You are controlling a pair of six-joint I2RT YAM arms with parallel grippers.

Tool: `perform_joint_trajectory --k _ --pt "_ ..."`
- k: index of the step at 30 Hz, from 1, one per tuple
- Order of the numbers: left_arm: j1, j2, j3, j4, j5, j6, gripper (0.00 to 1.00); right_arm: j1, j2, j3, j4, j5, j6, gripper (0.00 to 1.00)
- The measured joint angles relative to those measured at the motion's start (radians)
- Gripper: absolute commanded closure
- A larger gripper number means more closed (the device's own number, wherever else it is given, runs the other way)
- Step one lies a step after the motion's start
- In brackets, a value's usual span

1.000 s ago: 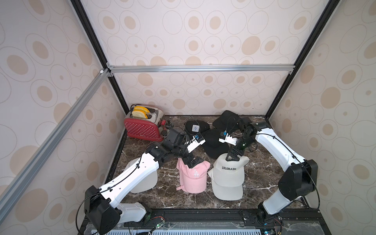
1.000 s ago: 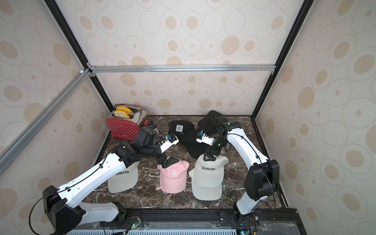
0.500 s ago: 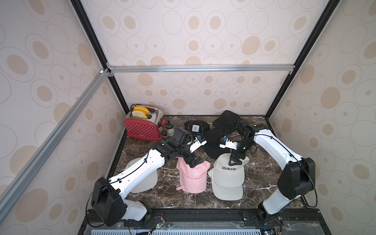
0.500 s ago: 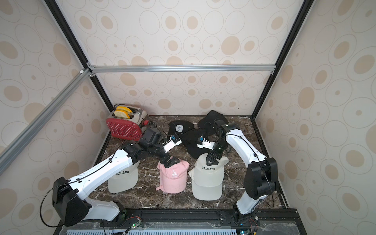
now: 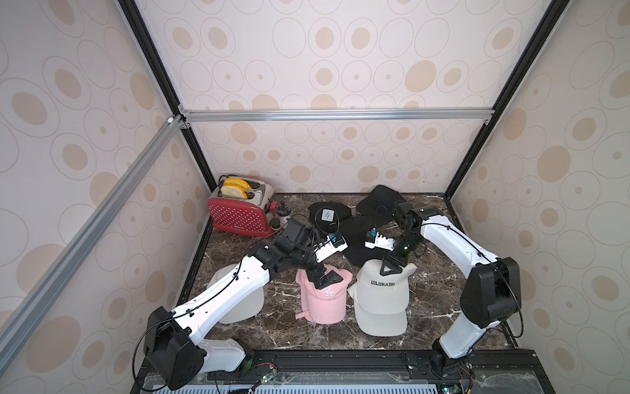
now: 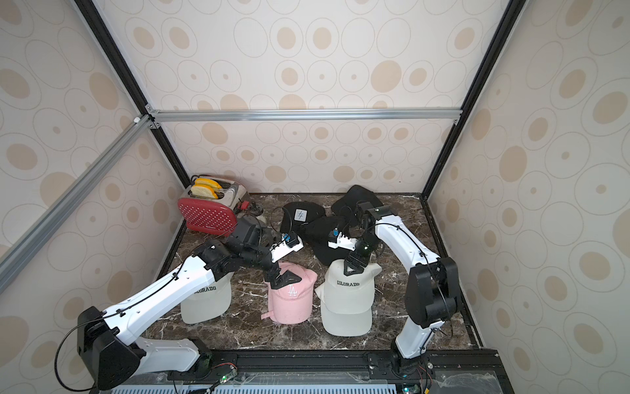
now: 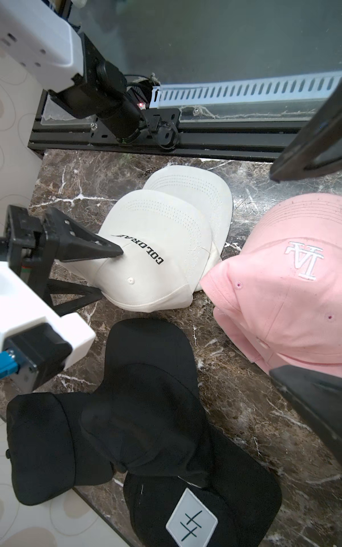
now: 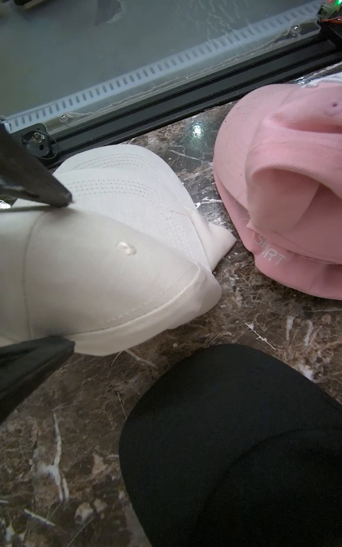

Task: Stack the baseball caps by color
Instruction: Pick up the baseball cap.

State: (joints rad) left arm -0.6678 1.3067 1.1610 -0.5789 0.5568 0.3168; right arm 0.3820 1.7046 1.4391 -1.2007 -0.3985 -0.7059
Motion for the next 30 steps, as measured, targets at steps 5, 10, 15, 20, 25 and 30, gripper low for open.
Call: perform_joint_trajectory --k 5,10,15,20,25,30 --pt "0.0 0.025 0.0 -0.001 -0.005 0.002 0.01 0.0 0.0 -0.007 -0.008 0.003 -0.011 0.3" --pt "0.0 0.06 0.0 -0.004 -0.028 0.002 0.01 0.0 0.0 -0.014 -0.004 0.03 -0.009 0.45" --pt "0.0 0.062 0.001 -0.005 -0.052 0.002 0.01 0.001 0.011 -0.016 0.005 0.048 -0.008 0.72" --pt "0.0 0.063 0.001 -0.005 -0.071 0.001 0.01 0.001 0.013 -0.027 0.028 0.071 -0.009 0.97" --pt "0.0 0.068 0.001 -0.004 -0.087 -0.002 0.01 0.001 0.006 -0.055 0.095 0.113 -0.009 1.0" --pt "0.0 0.076 0.001 -0.003 -0.095 -0.005 0.01 0.001 -0.015 -0.07 0.161 0.13 -0.009 1.0"
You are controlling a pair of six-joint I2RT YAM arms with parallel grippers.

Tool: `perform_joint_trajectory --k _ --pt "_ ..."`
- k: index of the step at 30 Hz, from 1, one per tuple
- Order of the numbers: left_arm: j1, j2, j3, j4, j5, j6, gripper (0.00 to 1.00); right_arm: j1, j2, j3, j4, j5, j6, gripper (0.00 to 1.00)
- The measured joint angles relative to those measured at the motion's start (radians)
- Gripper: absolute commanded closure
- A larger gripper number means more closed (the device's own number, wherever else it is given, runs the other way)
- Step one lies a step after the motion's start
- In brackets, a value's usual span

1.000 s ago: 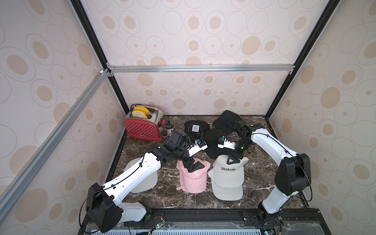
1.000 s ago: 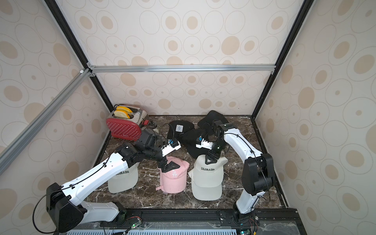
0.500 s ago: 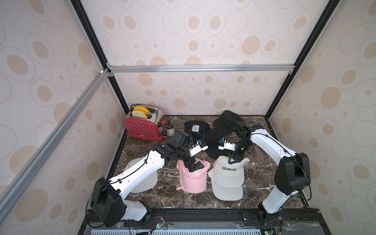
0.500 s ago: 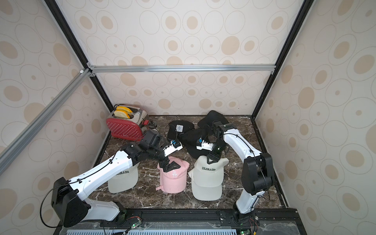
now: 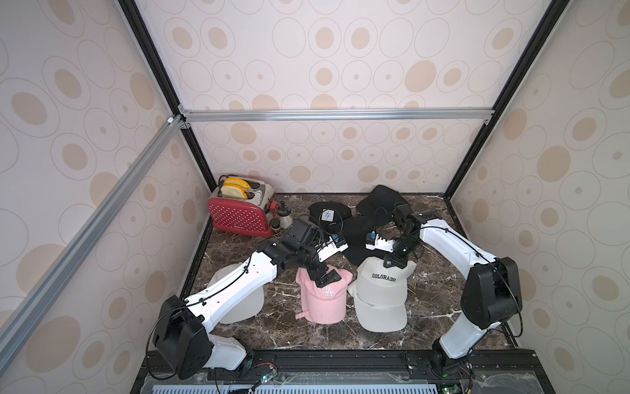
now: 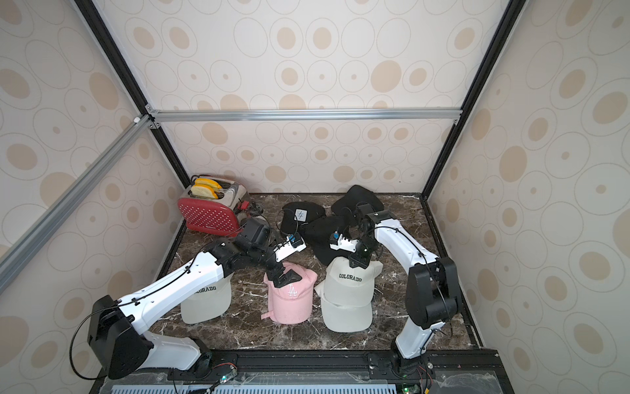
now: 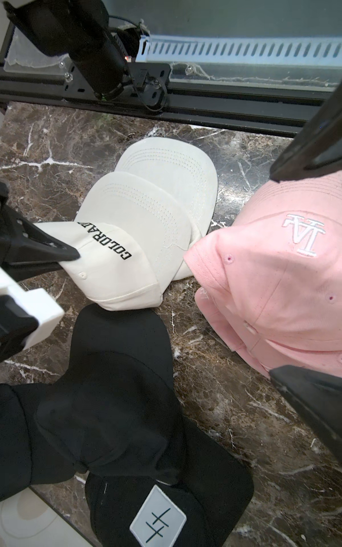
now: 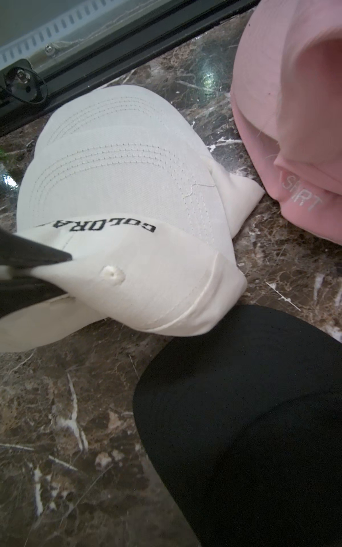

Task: Stack the baseball caps by color
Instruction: Pick up the baseball cap, then place the baseball cap on the baseball cap.

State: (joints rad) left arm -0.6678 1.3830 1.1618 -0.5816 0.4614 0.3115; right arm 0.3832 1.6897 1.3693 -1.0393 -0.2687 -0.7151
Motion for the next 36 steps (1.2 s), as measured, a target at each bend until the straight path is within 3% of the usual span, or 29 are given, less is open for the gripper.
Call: perform_joint_trajectory --k 8,19,36 --pt "0.0 0.001 0.0 0.006 0.0 -0.001 0.01 0.0 -0.061 0.002 -0.005 -0.026 -0.028 1.0" --pt "0.0 0.006 0.002 0.014 0.02 -0.008 0.01 0.0 -0.396 -0.132 -0.027 -0.177 -0.183 1.0" --pt "0.0 0.022 0.002 0.023 0.023 -0.008 0.01 0.04 -0.433 -0.234 -0.092 -0.163 -0.228 0.98"
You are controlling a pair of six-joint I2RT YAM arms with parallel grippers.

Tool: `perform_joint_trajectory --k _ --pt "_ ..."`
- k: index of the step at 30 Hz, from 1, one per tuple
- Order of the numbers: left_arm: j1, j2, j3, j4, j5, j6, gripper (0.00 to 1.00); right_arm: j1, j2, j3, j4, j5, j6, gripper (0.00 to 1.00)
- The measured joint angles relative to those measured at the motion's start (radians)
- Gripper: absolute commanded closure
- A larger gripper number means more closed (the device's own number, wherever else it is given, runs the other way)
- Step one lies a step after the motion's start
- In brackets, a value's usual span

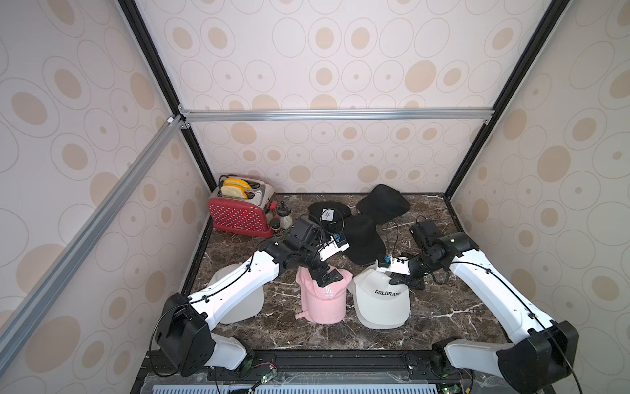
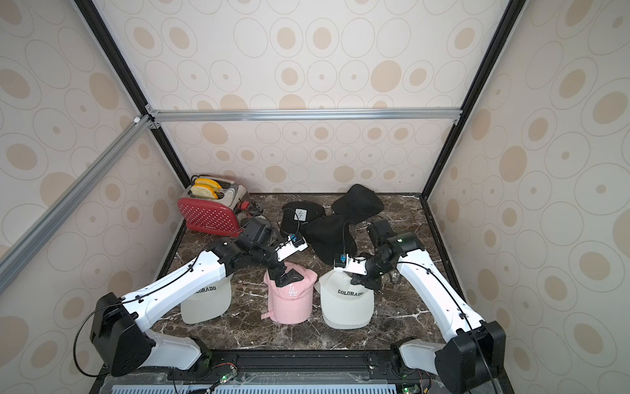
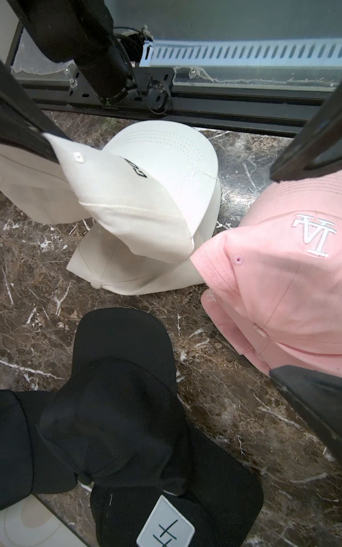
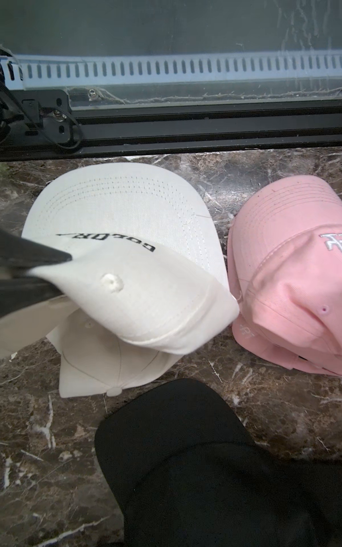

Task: Stack the baseball caps by color
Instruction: Place the baseball cap on the baseball cap.

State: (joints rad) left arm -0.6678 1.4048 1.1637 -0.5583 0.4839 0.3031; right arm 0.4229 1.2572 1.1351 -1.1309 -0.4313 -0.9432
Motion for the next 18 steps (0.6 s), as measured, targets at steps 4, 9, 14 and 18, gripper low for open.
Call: perform_joint_trajectory --k 4,9,14,18 --pt "0.0 0.003 0.0 0.001 0.0 0.0 0.01 0.018 0.031 -0.009 0.001 0.037 0.0 0.93" --pt "0.0 0.004 0.0 0.002 -0.01 0.0 0.01 0.04 0.056 -0.032 0.035 0.056 -0.001 0.87" --pt "0.0 0.007 0.0 0.002 -0.016 0.0 0.01 0.068 0.064 -0.059 0.064 0.063 0.0 0.8" --pt "0.0 0.011 0.0 0.002 -0.019 0.0 0.01 0.079 0.071 -0.061 0.081 0.068 -0.004 0.68"
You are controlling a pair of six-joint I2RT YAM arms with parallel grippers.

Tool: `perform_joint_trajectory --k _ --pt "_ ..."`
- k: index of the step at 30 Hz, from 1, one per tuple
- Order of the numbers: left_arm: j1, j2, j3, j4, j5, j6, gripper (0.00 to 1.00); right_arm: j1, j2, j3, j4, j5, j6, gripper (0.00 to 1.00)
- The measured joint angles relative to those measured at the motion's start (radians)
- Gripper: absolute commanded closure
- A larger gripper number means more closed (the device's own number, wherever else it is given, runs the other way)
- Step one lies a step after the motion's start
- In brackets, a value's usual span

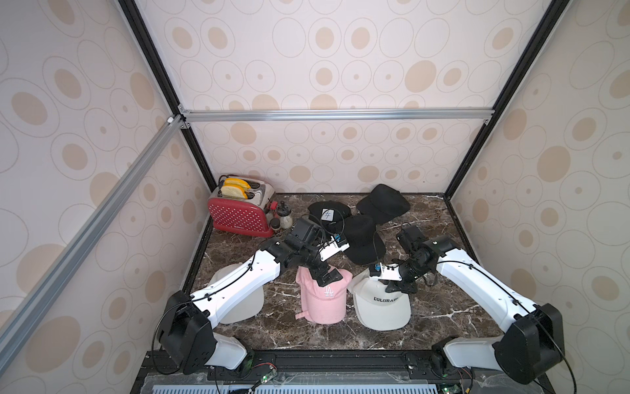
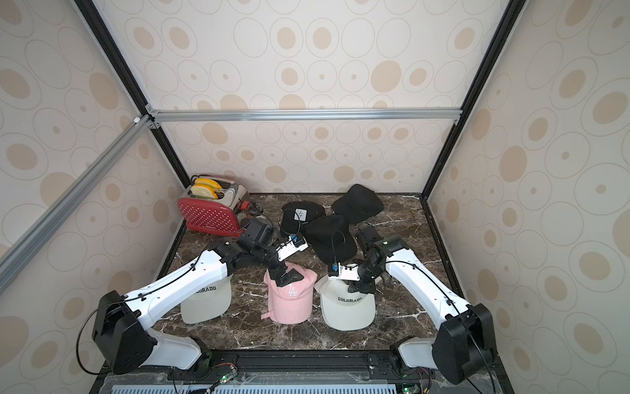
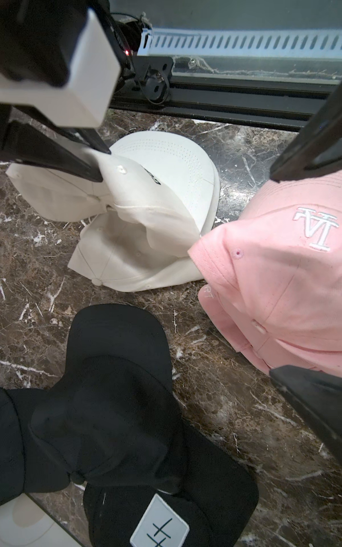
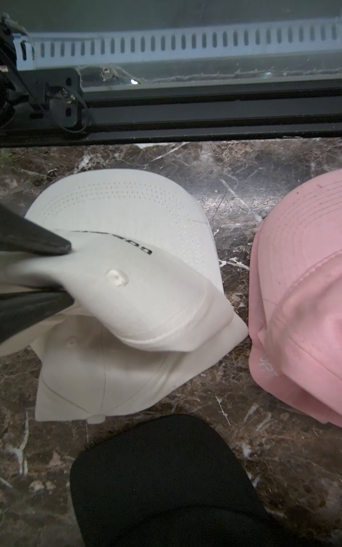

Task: Stack the baseball caps by color
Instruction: Place the baseball cap on the baseball cap.

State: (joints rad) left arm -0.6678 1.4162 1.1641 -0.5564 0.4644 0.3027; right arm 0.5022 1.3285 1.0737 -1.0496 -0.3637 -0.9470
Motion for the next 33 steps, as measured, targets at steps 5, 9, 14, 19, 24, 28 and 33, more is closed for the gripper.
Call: perform_joint_trajectory --k 5,9,14,19,24,28,33 --pt "0.0 0.002 0.0 0.0 -0.003 0.0 0.01 0.014 0.018 -0.005 0.026 0.005 -0.002 0.76" --pt "0.0 0.002 0.002 0.0 -0.004 0.0 0.01 0.021 0.032 -0.011 0.045 0.023 0.003 0.77" --pt "0.0 0.002 0.002 0.0 -0.004 0.0 0.01 0.024 0.034 -0.037 0.09 0.073 0.002 0.53" --pt "0.0 0.002 0.002 0.0 -0.004 0.0 0.01 0.024 0.038 -0.069 0.138 0.125 0.001 0.52" --pt "0.0 0.007 0.002 0.0 -0.004 0.0 0.01 0.025 0.047 -0.069 0.183 0.168 0.01 0.52" --pt "0.0 0.01 0.002 0.0 -0.005 0.0 0.01 0.038 0.042 -0.076 0.243 0.184 0.015 0.52" --pt "0.0 0.01 0.002 0.0 -0.008 0.0 0.01 0.069 0.034 -0.083 0.292 0.184 0.016 0.51"
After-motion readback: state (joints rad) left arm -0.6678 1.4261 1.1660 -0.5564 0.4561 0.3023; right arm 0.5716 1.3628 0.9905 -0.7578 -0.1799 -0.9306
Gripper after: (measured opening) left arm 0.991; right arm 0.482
